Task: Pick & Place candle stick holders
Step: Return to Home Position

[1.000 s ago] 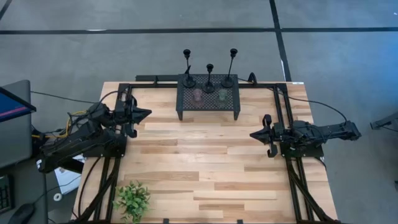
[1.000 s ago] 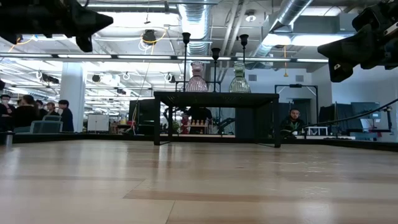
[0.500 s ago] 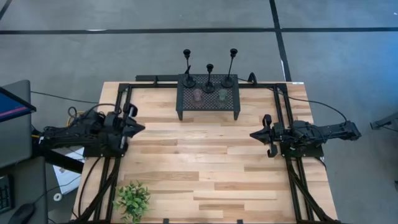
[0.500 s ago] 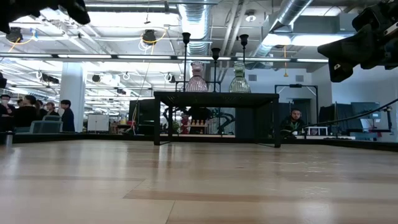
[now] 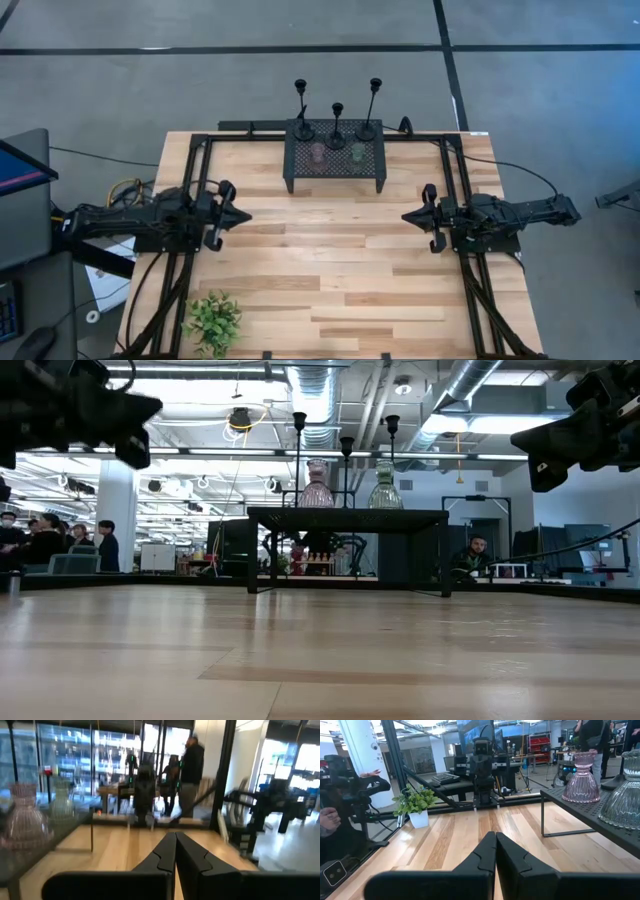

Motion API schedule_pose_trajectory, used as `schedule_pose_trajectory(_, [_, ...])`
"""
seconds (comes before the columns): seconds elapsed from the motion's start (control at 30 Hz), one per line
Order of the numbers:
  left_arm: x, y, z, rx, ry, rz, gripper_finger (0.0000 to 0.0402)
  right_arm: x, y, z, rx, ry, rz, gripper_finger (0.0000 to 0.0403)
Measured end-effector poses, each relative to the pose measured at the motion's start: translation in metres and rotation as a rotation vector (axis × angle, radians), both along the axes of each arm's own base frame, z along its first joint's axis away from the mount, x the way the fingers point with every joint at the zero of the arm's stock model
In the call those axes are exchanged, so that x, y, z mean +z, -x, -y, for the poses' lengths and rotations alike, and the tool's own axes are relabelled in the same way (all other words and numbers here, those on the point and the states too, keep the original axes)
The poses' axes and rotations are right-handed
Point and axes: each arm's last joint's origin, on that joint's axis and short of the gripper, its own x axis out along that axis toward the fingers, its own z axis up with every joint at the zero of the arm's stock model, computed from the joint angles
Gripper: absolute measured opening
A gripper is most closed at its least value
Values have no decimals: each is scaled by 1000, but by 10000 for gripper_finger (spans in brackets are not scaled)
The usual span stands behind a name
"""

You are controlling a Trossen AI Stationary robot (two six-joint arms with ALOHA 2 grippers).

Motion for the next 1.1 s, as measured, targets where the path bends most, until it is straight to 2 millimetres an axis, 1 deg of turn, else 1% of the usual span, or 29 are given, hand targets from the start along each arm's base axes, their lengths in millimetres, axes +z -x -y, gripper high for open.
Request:
schedule_pose_trajectory(0.03, [-3,-1,0,1,-3,-19,8,0,0,0,0,0,0,0])
schedule_pose_trajectory(0.23, [-4,-1,0,-18,15,-30,8,0,0,0,0,0,-1,0])
schedule_pose_trajectory(0.33, [-8,-2,1,-36,13,-72,8,0,0,0,0,0,-1,0])
schedule_pose_trajectory(0.6, [-26,-5,1,-34,23,-268,8,0,0,0,0,0,-1,0])
schedule_pose_trajectory(1.1, [-26,-5,1,-37,26,-265,8,0,0,0,0,0,-1,0])
